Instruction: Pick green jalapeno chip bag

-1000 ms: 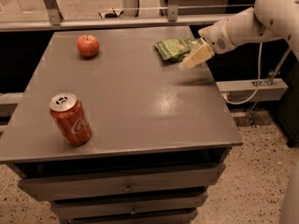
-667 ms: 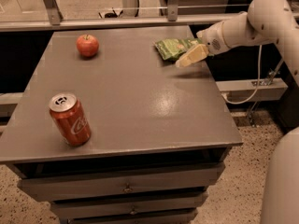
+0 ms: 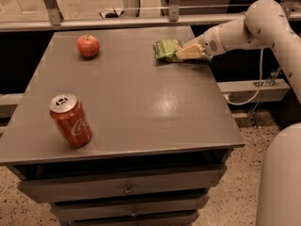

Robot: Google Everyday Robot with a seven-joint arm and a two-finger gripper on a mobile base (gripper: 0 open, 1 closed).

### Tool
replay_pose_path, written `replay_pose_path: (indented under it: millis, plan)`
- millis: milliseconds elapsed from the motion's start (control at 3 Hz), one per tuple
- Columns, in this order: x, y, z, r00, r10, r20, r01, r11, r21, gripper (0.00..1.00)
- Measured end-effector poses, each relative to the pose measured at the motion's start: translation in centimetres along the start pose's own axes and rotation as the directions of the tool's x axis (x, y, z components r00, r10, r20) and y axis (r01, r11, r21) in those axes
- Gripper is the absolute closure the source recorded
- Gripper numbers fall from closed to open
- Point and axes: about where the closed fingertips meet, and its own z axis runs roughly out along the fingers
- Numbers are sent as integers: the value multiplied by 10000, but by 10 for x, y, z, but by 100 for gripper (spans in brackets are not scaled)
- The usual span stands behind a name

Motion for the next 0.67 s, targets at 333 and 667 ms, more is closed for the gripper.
replay_pose_path:
  millis: [333, 667]
  plan:
    - [-10, 4, -7, 9992, 8, 405, -7, 10000, -30, 78]
    - [-22, 12, -15, 9961, -91, 874, 100, 9999, -93, 99]
